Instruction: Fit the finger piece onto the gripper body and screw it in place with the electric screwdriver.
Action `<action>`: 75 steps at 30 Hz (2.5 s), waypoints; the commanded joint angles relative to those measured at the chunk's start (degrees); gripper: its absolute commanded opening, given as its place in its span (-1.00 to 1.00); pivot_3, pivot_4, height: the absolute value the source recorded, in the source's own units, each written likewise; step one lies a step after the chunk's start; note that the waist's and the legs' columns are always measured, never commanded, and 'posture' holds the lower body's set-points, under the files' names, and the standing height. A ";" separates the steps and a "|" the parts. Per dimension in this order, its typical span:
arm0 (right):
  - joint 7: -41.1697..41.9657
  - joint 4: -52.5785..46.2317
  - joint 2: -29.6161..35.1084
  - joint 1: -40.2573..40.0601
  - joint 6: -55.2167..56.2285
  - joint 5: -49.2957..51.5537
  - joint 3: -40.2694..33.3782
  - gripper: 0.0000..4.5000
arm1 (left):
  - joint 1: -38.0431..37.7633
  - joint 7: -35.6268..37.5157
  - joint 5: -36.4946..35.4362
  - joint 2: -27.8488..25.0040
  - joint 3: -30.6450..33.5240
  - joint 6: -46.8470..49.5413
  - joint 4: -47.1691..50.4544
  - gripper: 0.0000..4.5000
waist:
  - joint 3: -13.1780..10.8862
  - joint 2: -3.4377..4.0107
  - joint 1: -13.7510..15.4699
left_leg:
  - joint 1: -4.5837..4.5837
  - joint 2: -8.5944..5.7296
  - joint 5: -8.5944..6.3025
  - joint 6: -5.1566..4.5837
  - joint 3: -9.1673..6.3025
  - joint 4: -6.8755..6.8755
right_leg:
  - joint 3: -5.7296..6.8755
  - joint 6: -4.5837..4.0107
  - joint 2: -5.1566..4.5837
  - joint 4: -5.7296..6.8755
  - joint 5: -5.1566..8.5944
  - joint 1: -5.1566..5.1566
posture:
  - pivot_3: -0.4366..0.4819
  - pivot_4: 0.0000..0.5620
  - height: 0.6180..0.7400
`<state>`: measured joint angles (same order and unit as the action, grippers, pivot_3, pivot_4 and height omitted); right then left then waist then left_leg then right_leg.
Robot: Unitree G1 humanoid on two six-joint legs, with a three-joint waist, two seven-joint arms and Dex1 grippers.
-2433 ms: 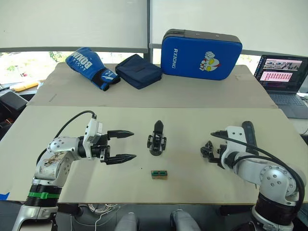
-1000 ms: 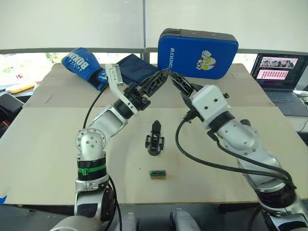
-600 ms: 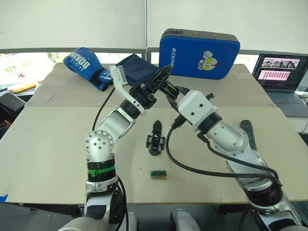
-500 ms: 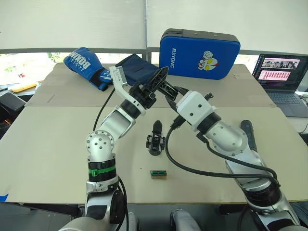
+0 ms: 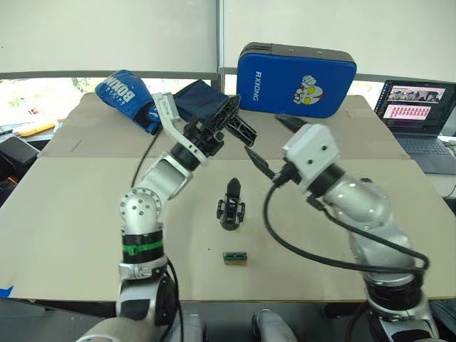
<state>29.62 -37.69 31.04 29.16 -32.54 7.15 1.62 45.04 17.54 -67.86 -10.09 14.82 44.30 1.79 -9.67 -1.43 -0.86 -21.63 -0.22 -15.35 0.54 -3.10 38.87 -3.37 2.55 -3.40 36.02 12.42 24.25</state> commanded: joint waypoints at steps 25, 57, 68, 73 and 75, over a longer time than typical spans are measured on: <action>-9.48 20.11 -1.61 24.95 -59.96 67.87 -6.30 0.98 | 9.89 51.72 12.85 -19.99 -20.06 18.92 -6.58 -1.00 | -0.04 0.04 -1.36 | -0.52 0.03 -0.01 -0.02 -0.04 -0.01 | 0.03 0.00 -0.08 0.10 0.00 0.53 | -0.05 -0.47 1.00; -23.91 18.78 7.95 18.46 -46.54 89.41 -0.72 -0.84 | 8.34 52.38 10.28 -18.24 -13.08 20.30 -4.28 -0.19 | -0.04 0.03 -1.56 | -0.77 0.06 0.00 -0.04 0.03 0.04 | -0.02 -0.04 -0.04 0.21 -0.03 0.84 | -0.05 -0.47 1.00; -0.92 8.23 9.81 3.58 -25.50 66.82 -7.80 -0.84 | -0.07 65.81 35.76 -27.18 -13.54 -24.99 -17.64 1.00 | -0.03 0.04 -1.22 | -0.72 0.06 0.00 -0.04 0.10 0.03 | -0.06 -0.04 0.00 0.19 -0.03 0.82 | -0.05 -0.47 1.00; 9.03 9.35 9.83 -4.38 -12.27 51.99 -6.92 -0.84 | -3.55 71.62 44.34 -28.68 -14.99 -42.35 -30.76 1.00 | -0.03 0.03 -0.62 | -0.73 0.04 0.00 -0.04 0.14 0.10 | -0.06 0.01 -0.04 0.16 -0.07 0.78 | -0.05 -0.47 1.00; 15.87 9.93 10.03 -7.93 -3.75 44.03 -4.61 -0.84 | -5.69 72.36 46.75 -28.23 -16.16 -45.24 -34.43 1.00 | -0.03 0.03 -0.48 | -0.73 0.04 0.00 -0.04 0.15 0.10 | -0.06 0.01 -0.03 0.16 -0.07 0.79 | -0.05 -0.47 1.00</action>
<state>40.62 -27.20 40.98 21.87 -42.96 55.85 -3.39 39.70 88.75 -22.79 -38.18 -0.61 2.26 -31.09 -9.70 -1.40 -1.33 -22.35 -0.17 -15.36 0.49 -2.95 38.96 -3.43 2.56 -3.43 36.19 12.36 25.04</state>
